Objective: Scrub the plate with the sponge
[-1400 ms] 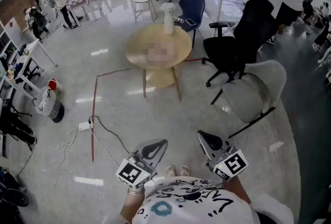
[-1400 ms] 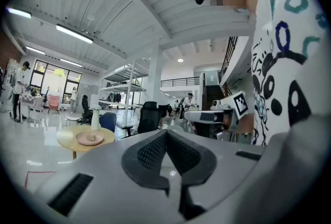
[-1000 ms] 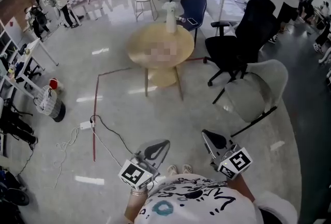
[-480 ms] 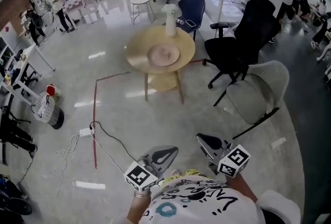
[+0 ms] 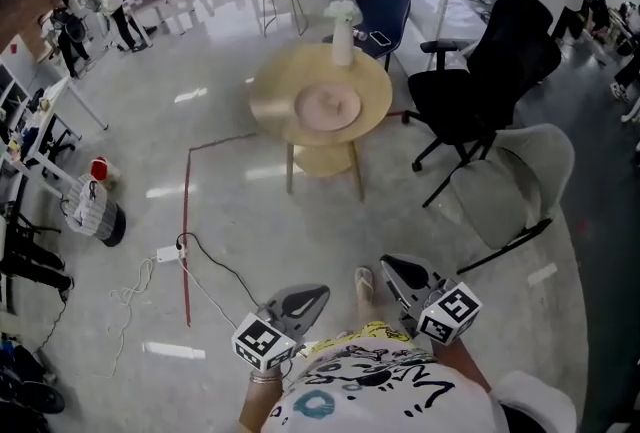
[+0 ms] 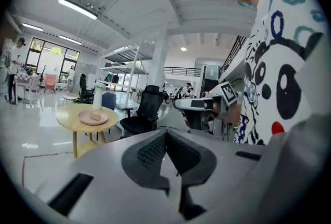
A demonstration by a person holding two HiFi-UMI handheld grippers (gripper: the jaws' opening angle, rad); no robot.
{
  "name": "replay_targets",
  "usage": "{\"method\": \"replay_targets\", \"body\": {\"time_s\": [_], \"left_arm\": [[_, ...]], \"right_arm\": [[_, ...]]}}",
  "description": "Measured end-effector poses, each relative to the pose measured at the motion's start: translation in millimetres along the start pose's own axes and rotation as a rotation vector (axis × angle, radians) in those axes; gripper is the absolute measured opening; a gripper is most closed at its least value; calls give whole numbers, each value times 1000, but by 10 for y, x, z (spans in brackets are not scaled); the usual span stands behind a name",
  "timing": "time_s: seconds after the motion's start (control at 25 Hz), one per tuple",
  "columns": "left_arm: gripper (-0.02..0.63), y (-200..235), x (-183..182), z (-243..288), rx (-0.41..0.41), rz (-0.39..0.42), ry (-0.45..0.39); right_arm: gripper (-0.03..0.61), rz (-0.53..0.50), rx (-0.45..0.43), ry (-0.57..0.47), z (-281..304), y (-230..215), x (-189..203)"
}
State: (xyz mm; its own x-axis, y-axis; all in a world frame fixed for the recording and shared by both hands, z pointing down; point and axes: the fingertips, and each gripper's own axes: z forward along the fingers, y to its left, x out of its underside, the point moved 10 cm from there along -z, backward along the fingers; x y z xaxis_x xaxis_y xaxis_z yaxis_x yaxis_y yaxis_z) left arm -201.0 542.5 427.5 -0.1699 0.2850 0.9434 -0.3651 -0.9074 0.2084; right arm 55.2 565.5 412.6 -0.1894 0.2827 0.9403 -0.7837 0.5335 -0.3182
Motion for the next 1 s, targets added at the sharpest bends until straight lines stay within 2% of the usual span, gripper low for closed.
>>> {"method": "replay_targets", "body": {"time_s": [0.16, 0.32, 0.52, 0.76, 1.0], "left_arm": [[15, 482, -206, 165, -57, -35, -68], [15, 846, -489, 575, -33, -11, -83], [15, 1220, -852, 1039, -31, 17, -123], [15, 1677, -989, 1456, -52, -2, -105], [15, 2089, -1069, 1782, -105, -24, -68]], "right_arm": [[28, -45, -25, 1, 354, -316, -205], [28, -65, -12, -27, 595, -746, -458], [28, -62, -17, -8, 831, -1254, -714], [28, -73, -16, -24, 1166, -1813, -979], [28, -54, -43, 0, 1446, -2268, -1020]]}}
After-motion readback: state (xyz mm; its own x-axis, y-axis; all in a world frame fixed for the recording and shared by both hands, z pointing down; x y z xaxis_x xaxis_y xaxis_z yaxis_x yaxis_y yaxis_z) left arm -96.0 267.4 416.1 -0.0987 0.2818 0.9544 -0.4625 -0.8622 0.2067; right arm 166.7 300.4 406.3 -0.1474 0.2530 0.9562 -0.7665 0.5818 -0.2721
